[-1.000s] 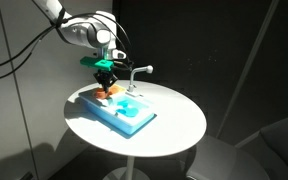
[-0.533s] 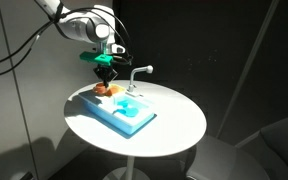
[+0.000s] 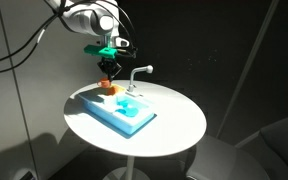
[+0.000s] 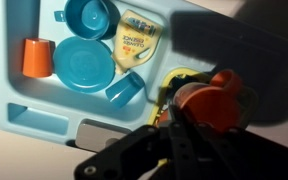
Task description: Pick up the orange mug and put it in the disk rack
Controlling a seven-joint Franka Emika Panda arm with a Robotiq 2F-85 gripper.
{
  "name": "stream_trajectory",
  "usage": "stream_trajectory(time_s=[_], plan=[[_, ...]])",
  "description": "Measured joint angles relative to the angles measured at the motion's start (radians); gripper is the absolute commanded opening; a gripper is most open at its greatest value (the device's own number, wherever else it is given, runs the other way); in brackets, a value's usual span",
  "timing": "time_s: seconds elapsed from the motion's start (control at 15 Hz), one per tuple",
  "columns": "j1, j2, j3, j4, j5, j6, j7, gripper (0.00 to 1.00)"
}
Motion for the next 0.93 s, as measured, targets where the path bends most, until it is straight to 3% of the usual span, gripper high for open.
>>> stream_trajectory(time_s=[0.93], plan=[[0.000,0.111,-0.012,0.216,0.000,-0.132,-0.002,0.01]])
